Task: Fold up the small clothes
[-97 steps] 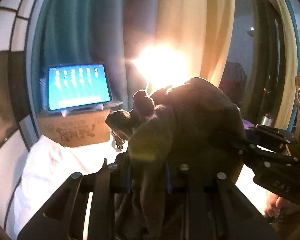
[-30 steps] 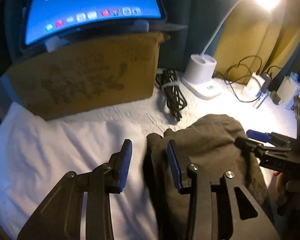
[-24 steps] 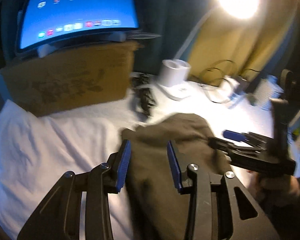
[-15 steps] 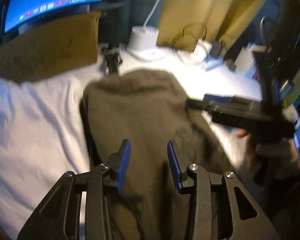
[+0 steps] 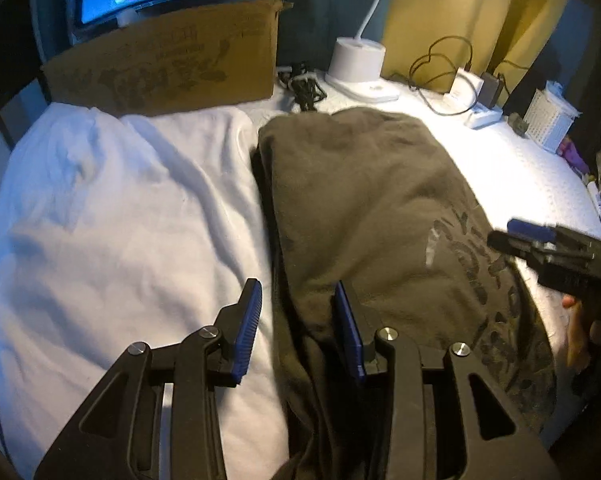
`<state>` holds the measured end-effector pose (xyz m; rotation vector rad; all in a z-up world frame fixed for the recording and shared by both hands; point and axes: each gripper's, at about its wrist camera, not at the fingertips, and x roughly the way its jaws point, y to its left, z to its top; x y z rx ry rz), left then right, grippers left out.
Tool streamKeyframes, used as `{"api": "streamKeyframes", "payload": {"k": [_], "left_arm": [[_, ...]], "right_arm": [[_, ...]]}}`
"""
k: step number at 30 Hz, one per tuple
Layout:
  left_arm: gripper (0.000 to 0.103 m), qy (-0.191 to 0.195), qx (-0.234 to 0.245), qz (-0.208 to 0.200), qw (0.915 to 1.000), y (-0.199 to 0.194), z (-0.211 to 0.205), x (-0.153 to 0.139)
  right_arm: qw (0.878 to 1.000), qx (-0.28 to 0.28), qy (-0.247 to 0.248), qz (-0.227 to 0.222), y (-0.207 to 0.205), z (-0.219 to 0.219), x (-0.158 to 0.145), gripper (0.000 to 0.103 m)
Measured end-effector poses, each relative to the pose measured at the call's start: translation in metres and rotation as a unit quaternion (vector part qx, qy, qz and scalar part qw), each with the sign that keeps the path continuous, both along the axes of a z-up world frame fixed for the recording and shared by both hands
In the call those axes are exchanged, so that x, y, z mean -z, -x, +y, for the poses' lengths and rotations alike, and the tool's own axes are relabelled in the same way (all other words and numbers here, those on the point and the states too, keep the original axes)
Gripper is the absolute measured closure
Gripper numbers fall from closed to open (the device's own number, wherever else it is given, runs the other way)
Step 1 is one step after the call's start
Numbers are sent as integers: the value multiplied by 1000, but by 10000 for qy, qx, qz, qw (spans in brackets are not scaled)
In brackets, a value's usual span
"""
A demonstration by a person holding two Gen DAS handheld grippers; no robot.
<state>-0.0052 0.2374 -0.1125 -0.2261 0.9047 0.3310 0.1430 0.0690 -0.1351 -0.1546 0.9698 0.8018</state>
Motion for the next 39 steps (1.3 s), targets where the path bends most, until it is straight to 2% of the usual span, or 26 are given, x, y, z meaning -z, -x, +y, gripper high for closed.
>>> {"api": "streamKeyframes", "payload": {"k": [6,11,14,15,17,18,28,29,30,31,32,34,35,36,39], "left_arm": [[65,91,210,-398,9989,9,-18,-14],[65,134,283,-467,9984,14,-29,-18],[65,190,277,-486,9983,17,-34,-17],[65,219,267,-487,9982,19,-35,-17],[65,305,266,-499,9979,22,-38,-16],[65,352,274,-507,9977,25,-41,-16],[65,398,382,-554,9969,37,-65,-17],[60,397,380,-553,9970,37,-67,-18],[44,378,335,-563,9971,38,-69,-18],[36,347,267,-574,9974,38,-71,-19],[23,292,181,-584,9977,39,-73,-20],[21,216,158,-648,9975,40,-80,-23],[21,191,168,-668,9974,40,-84,-24],[20,169,151,-681,9974,40,-87,-25],[19,48,38,-724,9974,38,-97,-29]], "right_arm": [[10000,-22,-21,14,29,-17,-5,39],[9997,-118,-158,168,59,-30,-1,39],[9997,-174,-162,32,79,-36,0,40],[9996,-196,-208,42,84,-39,0,51],[9996,-184,-227,31,94,-42,0,63],[9995,-217,-231,43,98,-42,0,65],[9988,-394,-241,173,120,-53,-5,65],[9990,-367,-214,167,120,-55,-7,65],[9992,-338,-181,139,119,-57,-9,65],[9993,-316,-156,105,119,-60,-11,65],[9994,-313,-142,80,118,-63,-14,65],[9992,-355,-156,26,117,-70,-20,54],[9993,-338,-174,-18,116,-73,-22,33],[9993,-289,-221,-83,115,-77,-25,20],[9990,-203,-322,-217,110,-91,-35,20]]}}
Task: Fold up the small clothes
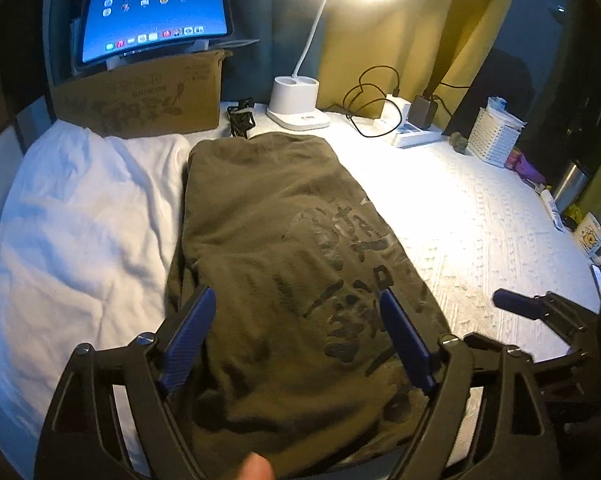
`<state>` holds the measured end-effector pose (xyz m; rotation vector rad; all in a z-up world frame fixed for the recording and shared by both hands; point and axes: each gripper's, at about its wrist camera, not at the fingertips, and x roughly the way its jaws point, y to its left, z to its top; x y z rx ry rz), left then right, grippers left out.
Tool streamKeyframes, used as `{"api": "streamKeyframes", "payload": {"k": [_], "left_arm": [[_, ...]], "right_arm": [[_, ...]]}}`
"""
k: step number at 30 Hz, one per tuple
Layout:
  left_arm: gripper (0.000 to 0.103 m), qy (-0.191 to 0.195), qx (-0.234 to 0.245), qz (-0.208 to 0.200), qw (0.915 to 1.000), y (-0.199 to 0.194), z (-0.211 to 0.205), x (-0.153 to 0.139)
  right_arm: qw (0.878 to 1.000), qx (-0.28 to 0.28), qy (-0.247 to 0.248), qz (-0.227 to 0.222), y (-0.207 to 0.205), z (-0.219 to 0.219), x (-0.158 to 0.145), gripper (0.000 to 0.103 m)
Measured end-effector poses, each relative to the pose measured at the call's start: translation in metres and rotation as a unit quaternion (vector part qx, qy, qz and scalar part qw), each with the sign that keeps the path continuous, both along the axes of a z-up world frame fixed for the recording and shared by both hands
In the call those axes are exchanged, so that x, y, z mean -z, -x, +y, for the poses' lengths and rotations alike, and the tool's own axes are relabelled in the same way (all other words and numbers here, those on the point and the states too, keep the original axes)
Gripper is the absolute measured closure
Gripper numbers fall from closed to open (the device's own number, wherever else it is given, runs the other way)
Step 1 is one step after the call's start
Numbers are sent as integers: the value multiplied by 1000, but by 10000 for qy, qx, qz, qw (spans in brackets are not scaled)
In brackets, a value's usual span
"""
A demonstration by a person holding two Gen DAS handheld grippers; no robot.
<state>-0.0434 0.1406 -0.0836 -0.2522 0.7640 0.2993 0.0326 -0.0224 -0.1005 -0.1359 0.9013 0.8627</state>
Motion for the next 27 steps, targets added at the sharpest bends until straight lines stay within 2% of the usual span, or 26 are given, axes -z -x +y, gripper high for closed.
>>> {"api": "streamKeyframes", "payload": {"k": [4,9,15,17,22,27], "left_arm": [[18,-103,-49,-147,9998,-2,-15,-7],[18,13,174,-371,9992,-10,-39,-16],[16,-260,381,-489,9977,-20,-73,-25],[16,-426,363,-562,9969,-21,-82,-31],[15,-1253,184,-847,9883,-23,-107,-50],[15,-1459,236,-1174,9820,-29,-125,-71]], "right_arm": [[9997,211,26,-86,-9,-20,-7,20],[9987,448,43,-229,-19,-47,-17,20],[9966,708,64,-409,-31,-77,-29,20],[9957,786,45,-494,-34,-87,-35,20],[9920,1068,-58,-673,-40,-116,-54,19],[9869,1306,-125,-937,-44,-142,-77,19]]}}
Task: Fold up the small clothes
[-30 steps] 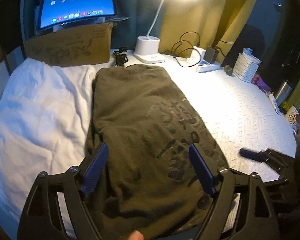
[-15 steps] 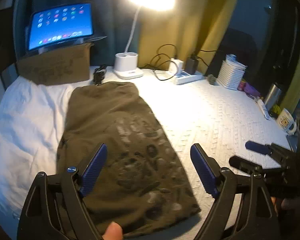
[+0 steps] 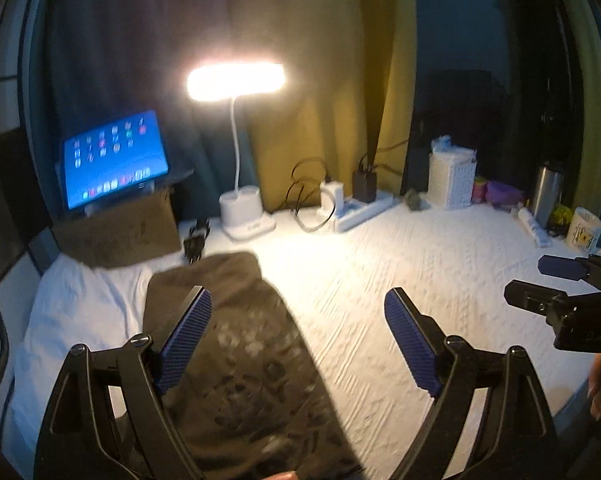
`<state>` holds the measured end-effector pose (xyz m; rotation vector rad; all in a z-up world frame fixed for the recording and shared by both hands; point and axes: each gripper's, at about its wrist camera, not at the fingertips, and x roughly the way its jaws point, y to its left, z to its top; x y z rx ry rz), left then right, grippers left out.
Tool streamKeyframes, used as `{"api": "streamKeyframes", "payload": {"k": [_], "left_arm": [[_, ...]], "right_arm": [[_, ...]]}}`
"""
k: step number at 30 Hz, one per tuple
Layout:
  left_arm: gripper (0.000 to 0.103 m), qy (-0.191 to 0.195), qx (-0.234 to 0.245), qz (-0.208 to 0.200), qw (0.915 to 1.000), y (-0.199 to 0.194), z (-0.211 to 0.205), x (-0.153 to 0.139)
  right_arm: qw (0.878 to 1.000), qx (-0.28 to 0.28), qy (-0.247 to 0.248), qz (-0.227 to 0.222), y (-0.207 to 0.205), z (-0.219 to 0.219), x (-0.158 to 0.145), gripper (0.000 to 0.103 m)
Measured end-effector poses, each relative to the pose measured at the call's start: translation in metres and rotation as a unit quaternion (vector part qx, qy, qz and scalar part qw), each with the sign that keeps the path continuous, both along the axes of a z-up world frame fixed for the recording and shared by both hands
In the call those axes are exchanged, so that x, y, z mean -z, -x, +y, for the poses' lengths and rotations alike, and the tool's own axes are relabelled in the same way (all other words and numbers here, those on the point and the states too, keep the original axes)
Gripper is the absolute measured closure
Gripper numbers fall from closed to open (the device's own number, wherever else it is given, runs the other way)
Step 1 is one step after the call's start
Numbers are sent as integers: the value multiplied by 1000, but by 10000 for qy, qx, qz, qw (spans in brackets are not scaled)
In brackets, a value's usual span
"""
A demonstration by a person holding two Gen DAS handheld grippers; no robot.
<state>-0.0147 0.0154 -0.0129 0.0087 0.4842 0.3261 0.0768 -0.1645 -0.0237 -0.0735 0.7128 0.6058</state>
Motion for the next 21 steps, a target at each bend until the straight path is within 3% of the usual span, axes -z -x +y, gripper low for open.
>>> {"api": "streamKeyframes", "payload": {"k": [7,21], "left_arm": [[14,124,115,-369,9992,-4,-16,-29],[14,-190,20,-726,9972,2,-29,-66]], "right_arm": [[9992,224,-52,-323,-4,-29,-30,18],[9934,501,-142,-1026,7,-61,-86,17]]}}
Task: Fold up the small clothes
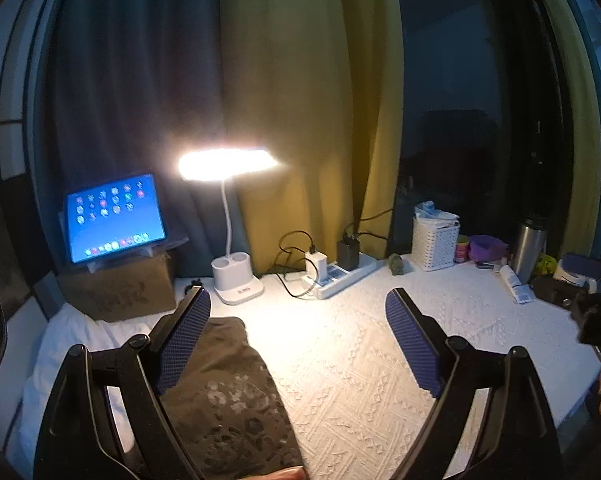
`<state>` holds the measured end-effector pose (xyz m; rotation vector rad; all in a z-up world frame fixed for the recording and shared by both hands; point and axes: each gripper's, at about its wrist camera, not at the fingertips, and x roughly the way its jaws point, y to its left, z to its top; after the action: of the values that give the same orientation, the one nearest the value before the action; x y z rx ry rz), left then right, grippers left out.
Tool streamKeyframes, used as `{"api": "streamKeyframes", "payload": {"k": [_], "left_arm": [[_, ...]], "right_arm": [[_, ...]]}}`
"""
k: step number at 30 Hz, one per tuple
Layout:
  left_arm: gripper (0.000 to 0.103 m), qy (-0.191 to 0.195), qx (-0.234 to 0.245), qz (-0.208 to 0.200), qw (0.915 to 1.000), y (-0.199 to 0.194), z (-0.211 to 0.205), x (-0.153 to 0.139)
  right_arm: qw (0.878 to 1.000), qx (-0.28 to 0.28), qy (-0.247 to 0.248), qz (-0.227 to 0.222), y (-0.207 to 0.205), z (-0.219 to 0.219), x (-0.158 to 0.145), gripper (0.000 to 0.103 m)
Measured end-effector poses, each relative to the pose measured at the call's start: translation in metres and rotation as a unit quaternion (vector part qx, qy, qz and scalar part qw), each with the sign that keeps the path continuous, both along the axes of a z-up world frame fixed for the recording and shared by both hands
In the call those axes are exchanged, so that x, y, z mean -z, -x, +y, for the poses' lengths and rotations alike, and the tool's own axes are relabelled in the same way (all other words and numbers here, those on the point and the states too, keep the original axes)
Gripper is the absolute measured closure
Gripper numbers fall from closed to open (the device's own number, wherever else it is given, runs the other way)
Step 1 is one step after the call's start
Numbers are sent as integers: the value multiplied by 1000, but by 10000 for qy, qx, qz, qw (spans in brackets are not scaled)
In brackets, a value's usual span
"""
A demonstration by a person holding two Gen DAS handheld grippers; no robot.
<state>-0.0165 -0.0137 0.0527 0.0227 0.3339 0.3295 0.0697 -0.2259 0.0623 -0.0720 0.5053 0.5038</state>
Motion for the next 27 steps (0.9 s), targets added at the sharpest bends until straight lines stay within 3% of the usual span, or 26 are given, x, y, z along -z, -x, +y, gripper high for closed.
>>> {"api": "streamKeyframes", "payload": {"k": [11,27], "left_arm": [[13,-130,-129,-469,9987,15,0,-31],[6,190,100,-1039,9944,39,7,-57]], "right_arm": [[9985,41,85,-540,16,-9,-37,14],[9919,180,-13,-1256,49,-26,-83,11]]}}
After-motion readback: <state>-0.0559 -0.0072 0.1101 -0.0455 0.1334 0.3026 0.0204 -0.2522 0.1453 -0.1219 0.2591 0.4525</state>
